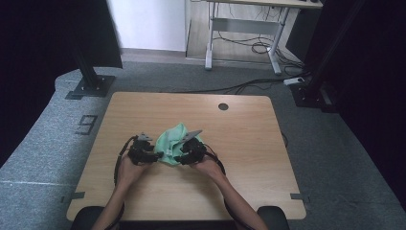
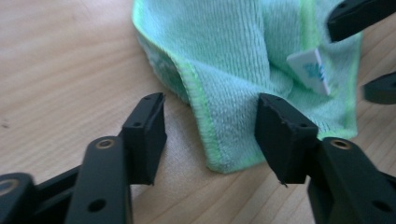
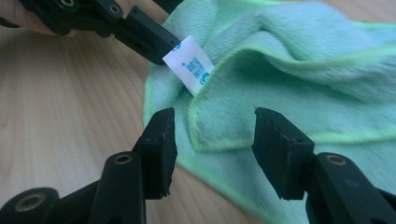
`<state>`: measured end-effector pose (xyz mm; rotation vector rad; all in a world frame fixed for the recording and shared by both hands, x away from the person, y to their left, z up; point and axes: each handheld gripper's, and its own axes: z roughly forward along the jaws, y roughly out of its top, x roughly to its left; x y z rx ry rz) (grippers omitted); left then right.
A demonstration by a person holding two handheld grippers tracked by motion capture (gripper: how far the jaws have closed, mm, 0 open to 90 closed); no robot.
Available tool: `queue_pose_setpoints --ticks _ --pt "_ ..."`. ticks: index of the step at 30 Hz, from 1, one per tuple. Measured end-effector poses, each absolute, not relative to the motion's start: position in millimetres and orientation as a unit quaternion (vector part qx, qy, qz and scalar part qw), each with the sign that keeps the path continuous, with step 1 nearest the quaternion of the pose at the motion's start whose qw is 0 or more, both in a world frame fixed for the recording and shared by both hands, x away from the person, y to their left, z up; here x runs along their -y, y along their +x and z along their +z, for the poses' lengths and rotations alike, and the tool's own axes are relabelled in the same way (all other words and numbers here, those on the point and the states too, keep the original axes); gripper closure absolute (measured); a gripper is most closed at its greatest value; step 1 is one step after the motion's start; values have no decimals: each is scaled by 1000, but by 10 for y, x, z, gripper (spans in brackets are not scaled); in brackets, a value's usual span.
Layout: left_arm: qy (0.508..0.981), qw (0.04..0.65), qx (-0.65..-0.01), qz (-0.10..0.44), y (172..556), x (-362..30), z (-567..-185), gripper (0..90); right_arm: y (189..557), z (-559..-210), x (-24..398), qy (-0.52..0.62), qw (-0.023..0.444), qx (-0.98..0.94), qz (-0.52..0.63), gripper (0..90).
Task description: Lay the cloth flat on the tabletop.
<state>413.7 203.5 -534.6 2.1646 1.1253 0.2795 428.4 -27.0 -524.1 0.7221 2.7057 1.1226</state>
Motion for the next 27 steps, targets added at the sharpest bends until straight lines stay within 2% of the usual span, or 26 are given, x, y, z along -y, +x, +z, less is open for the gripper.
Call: queue_pose_setpoints --ticks 1,2,3,4,5,6,7,8,15,23,27 --pt "832 337 -428 106 4136 -2031 -5358 464 4291 -5268 233 233 64 -899 364 499" --pt "831 343 -425 103 4128 -2017 -5364 541 4295 -5327 166 224 76 -908 346 560" --pt "831 343 -425 103 4128 -2017 -5364 573 4295 -5327 166 224 76 -908 346 560" --pt "834 343 -419 105 4116 -1994 -5367 618 4290 -5345 135 229 92 -907 341 666" --pt "834 343 -419 105 4116 -1994 -5367 690 4290 -5345 135 229 92 -907 341 666" --pt "835 347 -417 98 4111 -1987 -5370 754 4300 -5325 141 239 92 -906 338 809" --pt "833 350 -418 96 4106 -1975 -5377 754 4300 -5325 141 239 92 -906 338 809" --pt "834 350 -416 93 4101 -1970 -5379 841 4295 -5307 160 243 97 -906 333 850" --pt "829 354 -425 90 4096 -2079 -5327 864 4301 -5109 385 254 113 -896 347 857" --pt "823 355 -436 83 4067 -2278 -5233 863 4415 -4648 926 295 145 -865 378 853" --pt "822 356 -438 76 4052 -2337 -5192 861 4437 -4523 1079 307 157 -858 382 852"
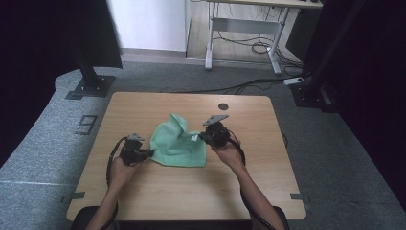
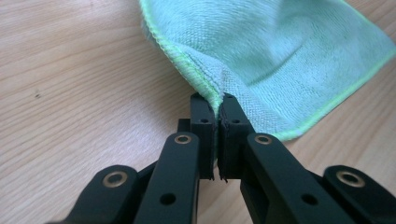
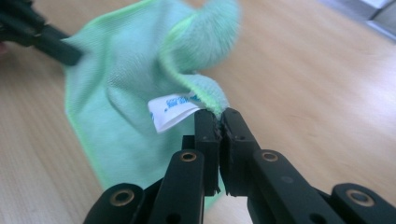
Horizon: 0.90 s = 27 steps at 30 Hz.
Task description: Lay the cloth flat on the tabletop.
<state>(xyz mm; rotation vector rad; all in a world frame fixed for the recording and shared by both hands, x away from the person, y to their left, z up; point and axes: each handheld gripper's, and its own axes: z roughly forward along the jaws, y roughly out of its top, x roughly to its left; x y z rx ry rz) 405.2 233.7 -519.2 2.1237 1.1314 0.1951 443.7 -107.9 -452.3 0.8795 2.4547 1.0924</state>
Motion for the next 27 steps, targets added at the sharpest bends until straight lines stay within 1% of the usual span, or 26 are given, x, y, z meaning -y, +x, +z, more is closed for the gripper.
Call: queue_pose_setpoints --ticks 3,4,5,6,7,8,9,11,13,14,15,18,19,20,21,22,25,27 --pt "820 358 -442 60 4049 -2394 -5151 848 4518 -4368 1298 338 167 -843 383 847" --pt "820 358 -442 60 4049 -2394 -5151 839 4518 -4368 1298 338 167 -843 383 847" --pt "822 356 -441 60 4053 -2387 -5162 823 4590 -4354 1384 357 168 -837 378 843" --pt "823 353 -441 58 4058 -2374 -5181 823 4590 -4354 1384 357 168 -837 378 843" --pt "827 346 -440 55 4069 -2341 -5234 787 4675 -4416 1450 372 171 -836 365 823" --pt "827 346 -440 55 4069 -2341 -5234 770 4722 -4474 1484 383 168 -835 359 806" --pt "829 339 -441 56 4082 -2318 -5289 741 4764 -4544 1517 393 165 -833 353 762" --pt "825 341 -446 64 4091 -2318 -5322 633 4822 -4690 1574 411 173 -828 339 586" --pt "825 333 -451 78 4097 -2317 -5312 511 4831 -4806 1631 421 178 -823 336 513" --pt "825 333 -451 78 4097 -2317 -5312 469 4831 -4806 1631 421 178 -823 336 513" --pt "827 329 -447 90 4100 -2322 -5276 415 4808 -4873 1665 423 177 -822 339 432" --pt "819 343 -449 97 4116 -2328 -5203 319 4750 -4904 1665 412 176 -826 342 361" --pt "819 343 -449 97 4116 -2328 -5203 289 4750 -4904 1665 412 176 -826 342 361" --pt "817 346 -449 106 4131 -2315 -5167 273 4696 -4911 1637 403 174 -828 349 303" --pt "817 346 -449 106 4131 -2315 -5167 246 4696 -4911 1637 403 174 -828 349 303" --pt "821 337 -445 122 4156 -2285 -5157 210 4638 -4934 1593 394 174 -831 353 251" --pt "827 322 -439 143 4193 -2260 -5176 155 4550 -5006 1537 386 173 -835 352 193" --pt "826 320 -440 147 4220 -2273 -5204 143 4494 -5075 1514 387 169 -835 352 152"
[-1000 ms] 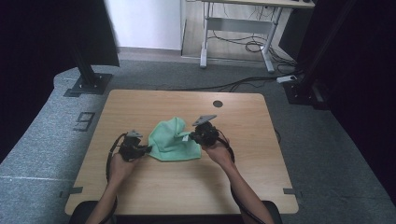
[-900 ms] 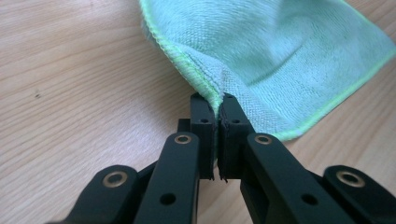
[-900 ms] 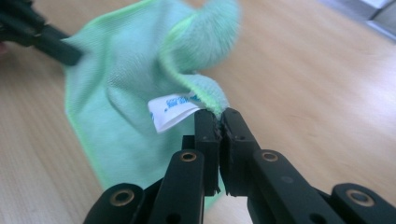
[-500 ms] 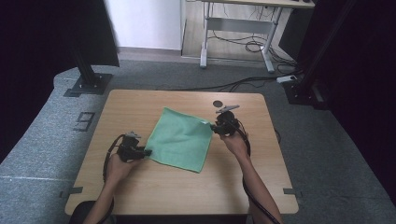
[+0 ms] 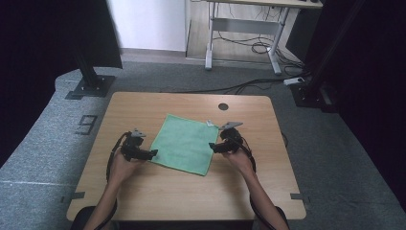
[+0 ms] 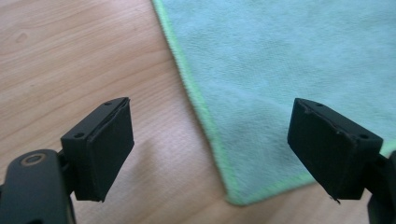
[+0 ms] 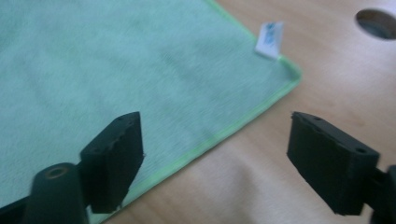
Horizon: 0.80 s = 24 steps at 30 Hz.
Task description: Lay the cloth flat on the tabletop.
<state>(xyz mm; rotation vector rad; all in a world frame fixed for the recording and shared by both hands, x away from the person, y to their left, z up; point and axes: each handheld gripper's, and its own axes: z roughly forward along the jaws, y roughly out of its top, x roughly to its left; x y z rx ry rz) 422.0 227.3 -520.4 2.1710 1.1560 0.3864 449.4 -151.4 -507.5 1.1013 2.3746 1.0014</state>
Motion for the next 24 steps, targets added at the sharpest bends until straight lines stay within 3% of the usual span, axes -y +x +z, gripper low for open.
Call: queue_pose_setpoints --ticks 4,7,8,11,24 --pt "822 321 -445 151 4247 -2306 -5249 139 4406 -5172 1496 392 160 -834 353 131" --pt "819 317 -451 156 4264 -2343 -5293 132 4308 -5245 1465 397 161 -833 350 81" --pt "817 314 -456 161 4271 -2359 -5328 132 4247 -5282 1430 398 166 -832 350 25" --pt "818 307 -459 162 4275 -2367 -5363 132 4184 -5319 1384 396 171 -833 347 0" --pt "821 304 -455 162 4144 -2282 -5421 142 4094 -5460 1432 397 220 -840 297 0"
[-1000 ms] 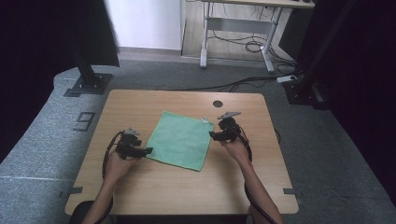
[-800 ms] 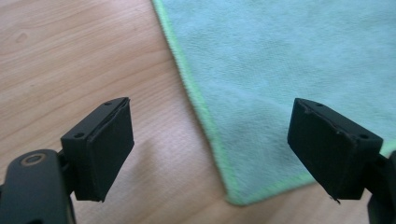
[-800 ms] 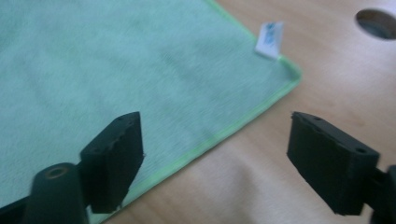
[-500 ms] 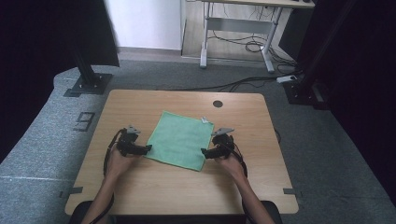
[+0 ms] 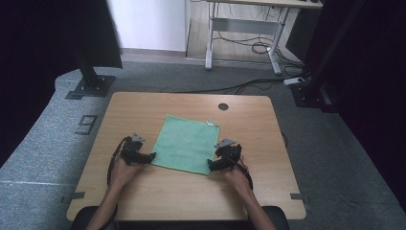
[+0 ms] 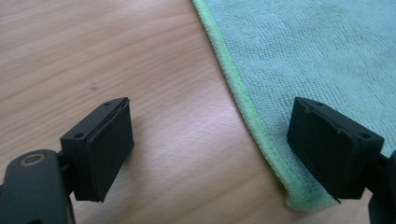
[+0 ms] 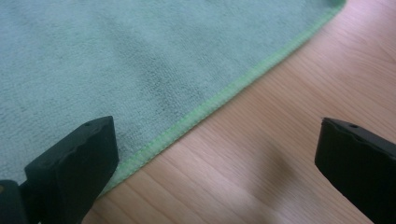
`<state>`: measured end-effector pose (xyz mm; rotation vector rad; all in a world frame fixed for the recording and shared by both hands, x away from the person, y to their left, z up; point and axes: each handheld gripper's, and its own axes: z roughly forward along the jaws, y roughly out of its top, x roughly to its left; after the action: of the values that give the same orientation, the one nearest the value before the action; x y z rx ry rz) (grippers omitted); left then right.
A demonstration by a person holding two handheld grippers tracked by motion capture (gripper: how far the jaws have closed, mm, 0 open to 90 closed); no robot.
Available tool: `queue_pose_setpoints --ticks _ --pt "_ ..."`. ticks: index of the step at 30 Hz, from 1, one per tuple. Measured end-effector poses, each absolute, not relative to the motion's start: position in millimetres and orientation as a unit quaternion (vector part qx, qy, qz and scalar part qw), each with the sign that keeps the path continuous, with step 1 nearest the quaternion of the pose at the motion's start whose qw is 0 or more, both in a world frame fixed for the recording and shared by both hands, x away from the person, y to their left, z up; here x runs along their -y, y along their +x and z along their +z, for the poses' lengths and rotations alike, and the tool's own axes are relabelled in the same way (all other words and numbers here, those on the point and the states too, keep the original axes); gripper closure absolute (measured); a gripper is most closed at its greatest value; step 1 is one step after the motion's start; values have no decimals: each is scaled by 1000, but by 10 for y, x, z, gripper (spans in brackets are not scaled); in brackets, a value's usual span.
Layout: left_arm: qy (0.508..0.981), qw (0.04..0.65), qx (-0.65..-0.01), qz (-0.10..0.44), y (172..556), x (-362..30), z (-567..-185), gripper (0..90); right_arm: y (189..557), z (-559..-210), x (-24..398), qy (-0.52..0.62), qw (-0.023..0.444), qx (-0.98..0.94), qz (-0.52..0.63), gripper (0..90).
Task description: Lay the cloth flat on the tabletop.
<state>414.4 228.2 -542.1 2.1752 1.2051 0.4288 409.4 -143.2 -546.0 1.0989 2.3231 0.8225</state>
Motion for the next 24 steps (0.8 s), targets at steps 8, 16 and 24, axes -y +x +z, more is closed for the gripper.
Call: queue_pose_setpoints --ticks 8,16,24 --pt "838 303 -428 153 4020 -2087 -5411 142 4073 -5470 1638 417 212 -831 301 9" --pt "842 308 -417 146 3864 -1968 -5419 141 4005 -5467 1793 426 215 -827 297 12" --pt "845 313 -409 146 3706 -1889 -5428 141 3976 -5471 1867 434 220 -822 296 5"
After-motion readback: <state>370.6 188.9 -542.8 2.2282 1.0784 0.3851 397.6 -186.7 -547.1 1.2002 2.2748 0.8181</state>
